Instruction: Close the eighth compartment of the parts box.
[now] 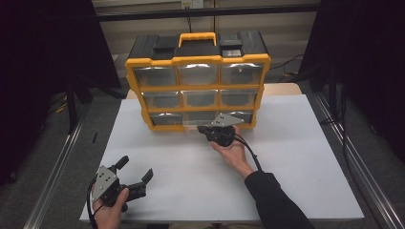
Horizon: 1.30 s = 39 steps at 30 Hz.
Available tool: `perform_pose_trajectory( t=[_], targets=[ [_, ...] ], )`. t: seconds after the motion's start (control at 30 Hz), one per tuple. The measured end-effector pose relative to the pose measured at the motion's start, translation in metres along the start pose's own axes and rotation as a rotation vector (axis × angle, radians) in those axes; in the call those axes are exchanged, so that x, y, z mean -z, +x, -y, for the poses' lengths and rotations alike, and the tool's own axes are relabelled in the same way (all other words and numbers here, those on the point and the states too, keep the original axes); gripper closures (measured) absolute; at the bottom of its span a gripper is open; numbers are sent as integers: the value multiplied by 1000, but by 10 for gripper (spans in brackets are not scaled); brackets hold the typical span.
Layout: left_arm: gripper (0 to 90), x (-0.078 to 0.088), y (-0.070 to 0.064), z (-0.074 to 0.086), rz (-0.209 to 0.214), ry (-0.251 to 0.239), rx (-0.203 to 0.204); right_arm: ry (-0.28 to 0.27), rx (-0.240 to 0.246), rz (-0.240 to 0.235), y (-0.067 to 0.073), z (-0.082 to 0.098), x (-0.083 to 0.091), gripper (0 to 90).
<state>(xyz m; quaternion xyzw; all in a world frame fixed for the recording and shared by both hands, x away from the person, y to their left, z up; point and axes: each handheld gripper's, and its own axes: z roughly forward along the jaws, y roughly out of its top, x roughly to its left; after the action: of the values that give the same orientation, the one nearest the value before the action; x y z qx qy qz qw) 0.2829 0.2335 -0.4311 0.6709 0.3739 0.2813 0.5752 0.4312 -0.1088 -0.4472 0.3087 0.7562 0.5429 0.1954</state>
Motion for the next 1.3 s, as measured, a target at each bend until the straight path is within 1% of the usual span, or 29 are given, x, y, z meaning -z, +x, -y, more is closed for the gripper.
perform_pose_trajectory(
  t=[0.13, 0.2, 0.27, 0.43, 0.53, 0.8, 1.07, 1.3],
  targets=[
    [32, 0, 0, 0, 0, 1, 0, 9, 8, 3, -1, -2, -1, 900],
    [32, 0, 1, 0, 0, 1, -8, 13, 10, 6, -3, -3, -1, 900],
    [32, 0, 1, 0, 1, 1, -3, 18, 16, 7, -3, -4, -3, 900],
    [32, 0, 1, 0, -1, 2, -6, 18, 14, 9, -4, -4, -5, 900],
    [32, 0, 0, 0, 1, 1, -1, 18, 11, 11, -5, -5, -5, 900],
    [32, 0, 0, 0, 0, 2, 0, 13, 5, 24, -7, -5, -7, 900],
    [32, 0, 0, 0, 1, 2, -1, 15, 10, 33, -10, -6, -8, 900],
    [32, 0, 1, 0, 0, 3, -2, 17, 13, 40, -12, -7, -12, 900]
  ],
)
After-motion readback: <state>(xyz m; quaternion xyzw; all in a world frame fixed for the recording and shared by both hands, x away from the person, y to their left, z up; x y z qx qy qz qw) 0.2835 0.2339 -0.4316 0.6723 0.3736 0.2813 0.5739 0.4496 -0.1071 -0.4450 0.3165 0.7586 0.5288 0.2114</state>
